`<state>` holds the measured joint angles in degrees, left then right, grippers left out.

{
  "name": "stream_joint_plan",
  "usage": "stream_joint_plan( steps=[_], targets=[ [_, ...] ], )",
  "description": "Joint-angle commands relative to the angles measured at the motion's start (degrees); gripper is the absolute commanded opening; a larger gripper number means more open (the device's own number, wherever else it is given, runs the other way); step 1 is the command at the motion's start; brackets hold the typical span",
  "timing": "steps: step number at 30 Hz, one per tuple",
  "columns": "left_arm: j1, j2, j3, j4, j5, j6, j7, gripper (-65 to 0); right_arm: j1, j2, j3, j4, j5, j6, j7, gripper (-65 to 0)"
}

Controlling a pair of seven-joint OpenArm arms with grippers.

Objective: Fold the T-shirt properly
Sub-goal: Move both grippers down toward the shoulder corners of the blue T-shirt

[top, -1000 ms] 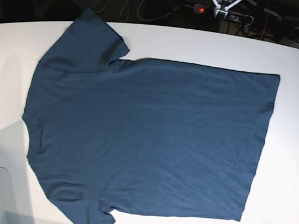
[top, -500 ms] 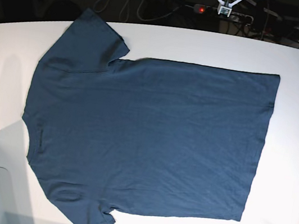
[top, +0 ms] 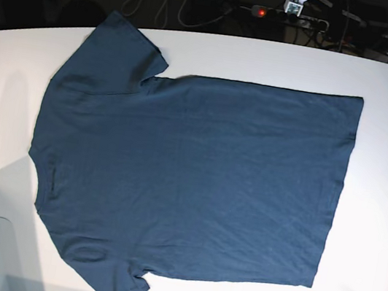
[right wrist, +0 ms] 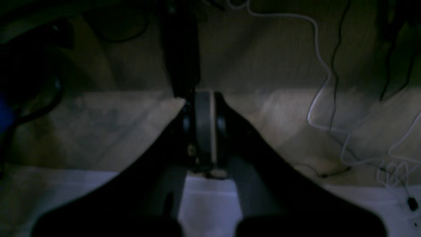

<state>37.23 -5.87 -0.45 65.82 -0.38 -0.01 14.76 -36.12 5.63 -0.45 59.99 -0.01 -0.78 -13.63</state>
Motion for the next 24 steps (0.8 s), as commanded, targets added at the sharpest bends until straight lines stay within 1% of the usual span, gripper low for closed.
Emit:
stream_joint_plan(
  steps=[1, 4, 7, 11, 14, 16, 19, 21, 22, 24],
  targets=[
    [2.28, -0.24, 0.05, 2.88, -0.01, 0.05, -0.48, -65.0, -1.99, 0.83, 0.14, 2.91, -0.12, 0.82, 0.31, -65.0],
    [5.27, -0.33, 0.05, 7.98, -0.01, 0.05, -0.13, -65.0, -5.24, 0.92, 0.49, 9.07, -0.12, 0.82, 0.22, -65.0],
    [7.82, -1.74, 0.05, 11.94, -0.01, 0.05, -0.04, -65.0, -7.71, 2.15, 0.58, 13.11, -0.12, 0.82, 0.22, -65.0],
    [11.16, -3.14, -0.04, 17.65, -0.1, -0.03, -0.04, -65.0, -10.43, 2.5, 0.58, 17.68, -0.12, 0.82, -0.13, -65.0],
    [13.54, -3.58, -0.04, 21.96, -0.1, -0.03, -0.04, -65.0, -11.49, 3.56, 0.4, 21.46, -0.12, 0.82, -4.0, -65.0],
    [15.29, -3.58, -1.62, 25.12, -0.1, -0.03, 0.05, -65.0, -12.63, 3.56, 0.4, 24.72, -0.12, 0.91, -6.46, -65.0],
    [17.49, -3.05, -4.17, 29.87, -0.1, -0.03, 0.05, -65.0, -14.91, 4.0, 0.49, 30.61, -0.12, 0.91, -7.78, -65.0],
    [18.81, -3.05, -5.22, 33.3, -0.1, -0.03, 0.14, -65.0, -17.38, 5.05, 0.58, 35.44, -0.12, 0.91, -7.78, -64.9],
    [19.51, -3.14, -5.84, 35.06, -0.1, -0.03, 0.14, -63.0, -18.43, 5.32, 0.58, 37.99, -0.12, 0.91, -7.78, -64.9],
    [20.83, -3.14, -7.16, 38.49, -0.1, -0.03, 0.14, -55.7, -20.36, 5.49, 0.58, 42.74, -0.12, 0.91, -7.78, -64.9]
  ],
)
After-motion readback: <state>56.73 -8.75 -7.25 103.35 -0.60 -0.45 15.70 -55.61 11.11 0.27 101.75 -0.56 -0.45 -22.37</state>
